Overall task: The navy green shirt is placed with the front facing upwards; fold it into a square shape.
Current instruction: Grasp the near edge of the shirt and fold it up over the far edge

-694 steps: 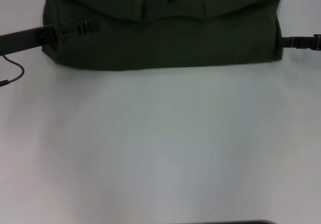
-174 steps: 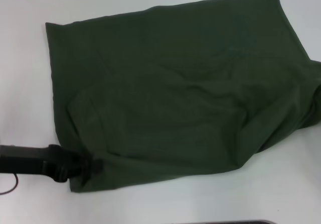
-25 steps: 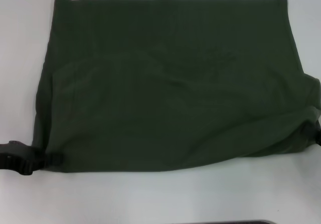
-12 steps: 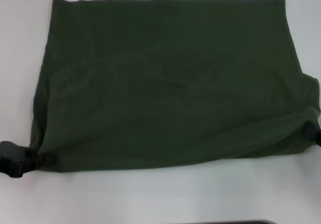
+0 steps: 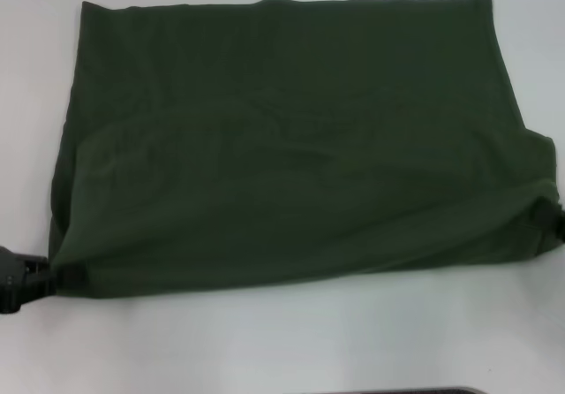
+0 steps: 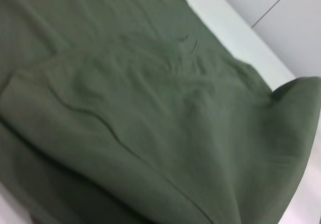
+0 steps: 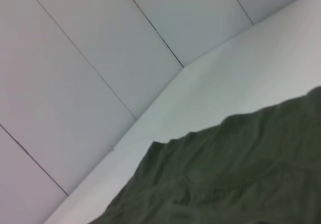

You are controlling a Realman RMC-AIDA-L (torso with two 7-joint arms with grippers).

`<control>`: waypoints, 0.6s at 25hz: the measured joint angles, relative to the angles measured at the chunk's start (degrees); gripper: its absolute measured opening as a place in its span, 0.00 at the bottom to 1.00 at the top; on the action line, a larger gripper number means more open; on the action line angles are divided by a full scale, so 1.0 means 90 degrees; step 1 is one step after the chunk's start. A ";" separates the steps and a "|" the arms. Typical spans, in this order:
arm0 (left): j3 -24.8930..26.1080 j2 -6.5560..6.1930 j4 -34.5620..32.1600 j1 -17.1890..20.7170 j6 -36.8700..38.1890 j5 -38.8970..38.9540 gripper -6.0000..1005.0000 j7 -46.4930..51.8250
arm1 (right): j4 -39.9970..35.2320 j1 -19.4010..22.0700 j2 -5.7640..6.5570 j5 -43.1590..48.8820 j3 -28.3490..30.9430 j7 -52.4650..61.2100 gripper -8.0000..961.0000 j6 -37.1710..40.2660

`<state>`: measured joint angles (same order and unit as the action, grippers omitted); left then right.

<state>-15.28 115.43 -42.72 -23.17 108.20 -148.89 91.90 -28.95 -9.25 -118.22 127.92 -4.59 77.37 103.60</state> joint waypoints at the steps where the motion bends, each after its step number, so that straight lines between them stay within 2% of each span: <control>1: 0.0061 -0.0018 0.0000 -0.0023 0.0047 0.0006 0.04 -0.0004 | -0.0002 -0.0062 0.0004 -0.0001 0.0030 0.0032 0.02 0.0005; 6: 0.0383 -0.0098 0.0000 -0.0133 0.0307 0.0068 0.04 -0.0037 | -0.0058 -0.0376 0.0083 -0.0001 0.0172 0.0252 0.02 0.0015; 8: 0.0688 -0.0194 0.0000 -0.0263 0.0420 0.0117 0.04 -0.0011 | -0.0064 -0.0495 0.0144 -0.0011 0.0206 0.0387 0.02 0.0011; 15: 0.1017 -0.0302 -0.0001 -0.0372 0.0406 0.0329 0.04 0.0138 | -0.0136 -0.0839 0.0298 -0.0153 0.0269 0.0761 0.02 -0.0018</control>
<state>-6.13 112.71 -42.73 -26.52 111.85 -145.93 93.14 -30.18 -16.80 -115.53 126.54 -2.17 84.22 103.43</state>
